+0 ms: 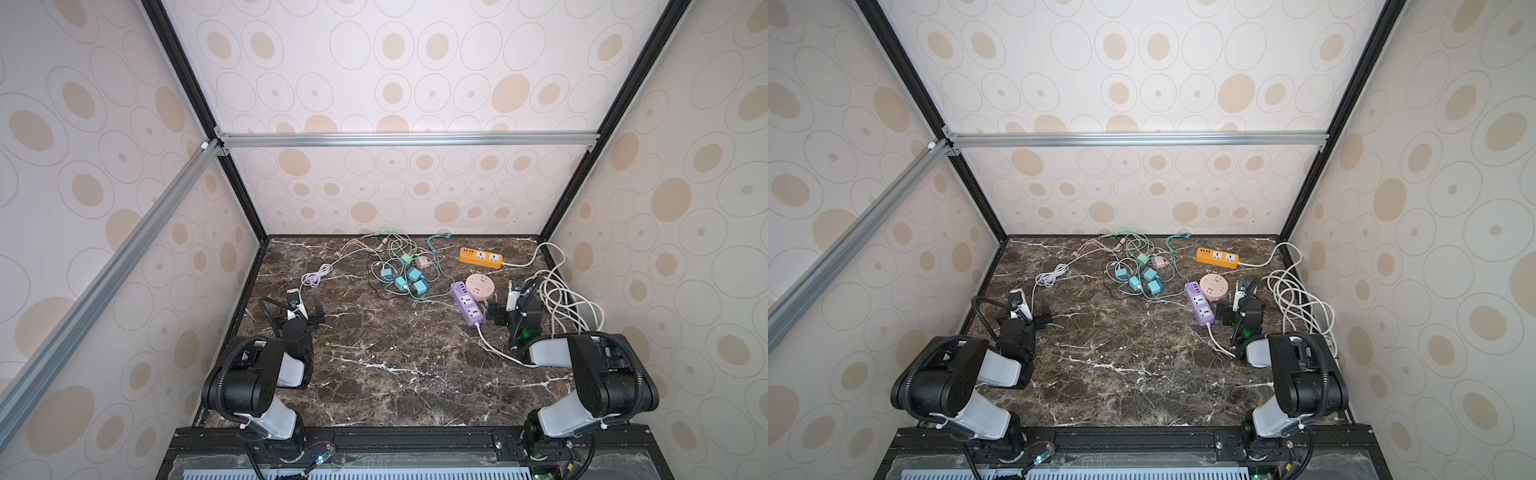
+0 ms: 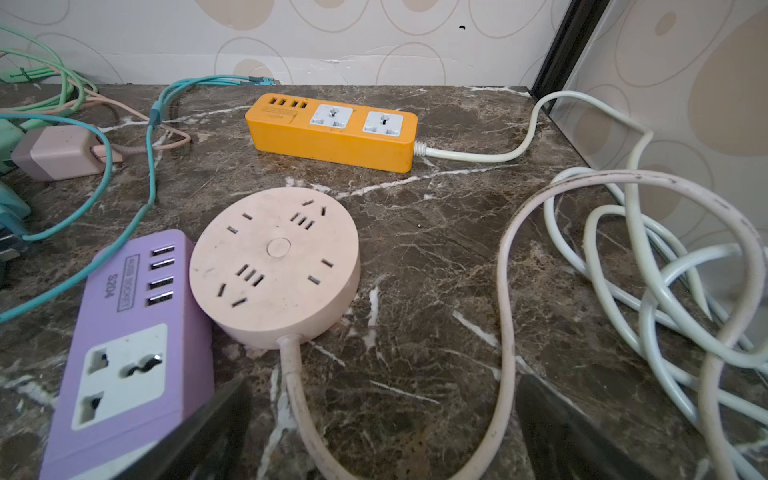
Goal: Insert the plug
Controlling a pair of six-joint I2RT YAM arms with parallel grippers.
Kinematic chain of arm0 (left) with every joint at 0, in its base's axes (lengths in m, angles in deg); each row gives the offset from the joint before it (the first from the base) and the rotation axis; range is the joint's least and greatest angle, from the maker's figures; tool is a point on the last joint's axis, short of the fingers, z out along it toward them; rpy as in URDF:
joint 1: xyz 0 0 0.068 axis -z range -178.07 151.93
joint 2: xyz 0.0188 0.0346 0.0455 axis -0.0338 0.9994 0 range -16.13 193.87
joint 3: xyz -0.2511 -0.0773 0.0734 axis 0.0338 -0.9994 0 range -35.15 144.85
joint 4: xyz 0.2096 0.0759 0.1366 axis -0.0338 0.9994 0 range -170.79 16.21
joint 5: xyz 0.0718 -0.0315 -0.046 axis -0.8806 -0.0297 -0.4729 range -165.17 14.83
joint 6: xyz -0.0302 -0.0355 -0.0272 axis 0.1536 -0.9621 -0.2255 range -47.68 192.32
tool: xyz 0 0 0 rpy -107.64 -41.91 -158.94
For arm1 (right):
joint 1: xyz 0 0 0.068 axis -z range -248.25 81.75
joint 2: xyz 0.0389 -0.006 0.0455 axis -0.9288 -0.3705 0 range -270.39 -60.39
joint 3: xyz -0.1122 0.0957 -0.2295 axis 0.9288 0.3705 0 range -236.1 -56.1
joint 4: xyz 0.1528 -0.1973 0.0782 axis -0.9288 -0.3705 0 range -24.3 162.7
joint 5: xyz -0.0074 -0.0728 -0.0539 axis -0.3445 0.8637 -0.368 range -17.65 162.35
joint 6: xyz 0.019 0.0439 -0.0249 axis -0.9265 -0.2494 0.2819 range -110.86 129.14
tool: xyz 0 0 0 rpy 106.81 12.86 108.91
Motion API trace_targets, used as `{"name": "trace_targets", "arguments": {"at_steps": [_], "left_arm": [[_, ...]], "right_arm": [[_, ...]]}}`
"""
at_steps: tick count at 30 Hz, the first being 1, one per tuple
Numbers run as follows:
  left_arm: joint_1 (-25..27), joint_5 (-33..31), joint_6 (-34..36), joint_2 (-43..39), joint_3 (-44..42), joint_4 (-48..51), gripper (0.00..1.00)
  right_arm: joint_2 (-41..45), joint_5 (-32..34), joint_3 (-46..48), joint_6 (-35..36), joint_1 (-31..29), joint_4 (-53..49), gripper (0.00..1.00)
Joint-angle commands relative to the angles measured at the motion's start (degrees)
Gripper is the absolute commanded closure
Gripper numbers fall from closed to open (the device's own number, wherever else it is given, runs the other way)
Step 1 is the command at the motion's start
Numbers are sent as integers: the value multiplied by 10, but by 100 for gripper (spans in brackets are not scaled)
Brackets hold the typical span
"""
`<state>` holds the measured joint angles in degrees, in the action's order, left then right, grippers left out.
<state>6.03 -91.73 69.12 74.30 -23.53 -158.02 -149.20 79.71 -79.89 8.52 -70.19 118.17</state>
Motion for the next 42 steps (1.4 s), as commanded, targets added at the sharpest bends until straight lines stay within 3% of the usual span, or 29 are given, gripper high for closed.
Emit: {"name": "trace_targets", "arguments": {"at_steps": [1, 37, 39, 42], "left_arm": [[-5, 4, 11, 2, 5, -21, 2], [-5, 15, 16, 0, 3, -26, 2], [-1, 64, 39, -20, 6, -2, 2], [11, 33, 44, -88, 19, 74, 1]], "right_arm": [[10, 4, 4, -1, -4, 12, 0], [12, -1, 6, 0, -4, 18, 0], [21, -11, 8, 5, -4, 20, 0], [69, -15, -10, 3, -4, -56, 0]]}}
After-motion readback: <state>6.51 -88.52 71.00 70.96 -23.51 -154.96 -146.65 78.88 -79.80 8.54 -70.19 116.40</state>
